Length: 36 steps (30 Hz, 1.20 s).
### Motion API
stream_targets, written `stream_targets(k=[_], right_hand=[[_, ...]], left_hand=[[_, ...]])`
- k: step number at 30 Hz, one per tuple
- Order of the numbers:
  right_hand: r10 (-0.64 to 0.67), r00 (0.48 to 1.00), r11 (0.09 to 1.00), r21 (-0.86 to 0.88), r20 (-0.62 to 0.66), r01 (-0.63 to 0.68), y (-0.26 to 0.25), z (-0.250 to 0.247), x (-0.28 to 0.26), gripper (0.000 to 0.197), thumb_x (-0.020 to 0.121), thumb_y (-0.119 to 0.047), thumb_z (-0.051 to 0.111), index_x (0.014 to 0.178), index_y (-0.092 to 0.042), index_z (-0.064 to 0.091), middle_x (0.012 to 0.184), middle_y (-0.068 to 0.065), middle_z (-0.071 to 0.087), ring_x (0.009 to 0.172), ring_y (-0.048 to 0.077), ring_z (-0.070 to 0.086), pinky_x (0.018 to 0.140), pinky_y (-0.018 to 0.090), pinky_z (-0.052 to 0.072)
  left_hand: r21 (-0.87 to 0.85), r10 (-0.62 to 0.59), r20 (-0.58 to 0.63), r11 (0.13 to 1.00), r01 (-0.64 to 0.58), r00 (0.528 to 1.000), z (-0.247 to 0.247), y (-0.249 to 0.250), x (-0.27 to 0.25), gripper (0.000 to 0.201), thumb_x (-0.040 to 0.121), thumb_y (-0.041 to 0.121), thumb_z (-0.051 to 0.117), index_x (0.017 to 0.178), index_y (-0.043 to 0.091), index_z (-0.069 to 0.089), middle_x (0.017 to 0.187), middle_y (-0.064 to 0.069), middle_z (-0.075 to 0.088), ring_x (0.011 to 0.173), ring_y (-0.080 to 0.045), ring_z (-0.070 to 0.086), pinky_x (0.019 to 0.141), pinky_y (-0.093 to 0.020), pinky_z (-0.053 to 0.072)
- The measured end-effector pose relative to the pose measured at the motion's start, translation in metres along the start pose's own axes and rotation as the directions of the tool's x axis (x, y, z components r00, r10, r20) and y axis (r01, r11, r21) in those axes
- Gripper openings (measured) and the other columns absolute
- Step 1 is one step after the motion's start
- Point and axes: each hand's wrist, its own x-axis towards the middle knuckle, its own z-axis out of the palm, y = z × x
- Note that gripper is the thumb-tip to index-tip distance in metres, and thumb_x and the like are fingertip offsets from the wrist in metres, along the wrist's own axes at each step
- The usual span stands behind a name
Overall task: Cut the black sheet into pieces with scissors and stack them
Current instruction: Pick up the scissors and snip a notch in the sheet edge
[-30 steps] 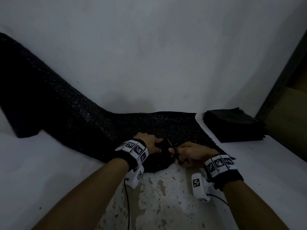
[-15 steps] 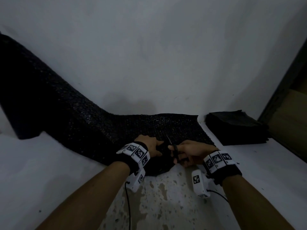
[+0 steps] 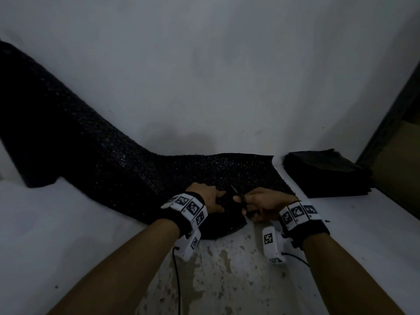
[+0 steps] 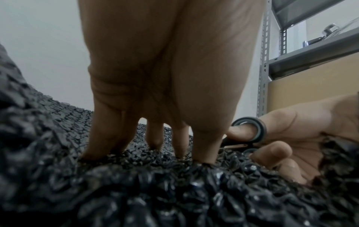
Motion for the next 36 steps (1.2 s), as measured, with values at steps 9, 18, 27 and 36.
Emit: stream_targets(k=[9,18,27,36], right_hand=[[0.054,0.998,0.998,0.044,-0.022,-0.053,0.005,0.0,0.004,0.032,0.098,-0.028,0.065,0.073,-0.018,0.081,0.07,0.013,0.064,0.062,0.022,0.046,0.057,0.032,0.035],[0.088,0.992,0.996,0.003,0.085,-0.089,-0.007,-0.003,-0.001,0.041,0.08,-0.046,0.079,0.088,-0.008,0.067,0.08,0.015,0.067,0.067,0.023,0.052,0.057,0.031,0.042],[0.072,0.992,0.997,-0.033,0.106,-0.069,-0.022,-0.004,0.013,0.042,0.088,-0.048,0.071,0.084,-0.007,0.065,0.076,0.016,0.064,0.059,0.021,0.046,0.053,0.029,0.039],[0.041,0.995,0.999,0.009,0.086,-0.042,-0.025,-0.003,0.028,0.045,0.088,-0.047,0.069,0.086,-0.002,0.067,0.067,0.012,0.062,0.051,0.017,0.043,0.049,0.026,0.038]], left_hand=[[-0.289,-0.168,-0.047,0.946,0.147,0.985,-0.041,-0.009,0.019,0.06,0.082,0.052,0.074,0.129,0.018,0.065,0.126,-0.008,0.065,0.109,-0.028,0.064,0.092,-0.04,0.056],[-0.188,-0.075,0.043,0.979,0.082,0.996,-0.019,-0.02,0.031,0.079,0.091,0.06,0.058,0.156,0.029,0.026,0.153,-0.007,0.043,0.131,-0.03,0.05,0.101,-0.037,0.048],[-0.158,-0.068,0.057,0.984,0.076,0.996,-0.015,-0.023,0.039,0.078,0.092,0.06,0.057,0.157,0.029,0.025,0.154,-0.006,0.041,0.134,-0.028,0.046,0.106,-0.037,0.045],[-0.14,-0.059,0.054,0.988,0.066,0.997,-0.013,-0.025,0.044,0.076,0.09,0.06,0.06,0.154,0.031,0.032,0.139,-0.006,0.056,0.121,-0.029,0.056,0.099,-0.041,0.051]])
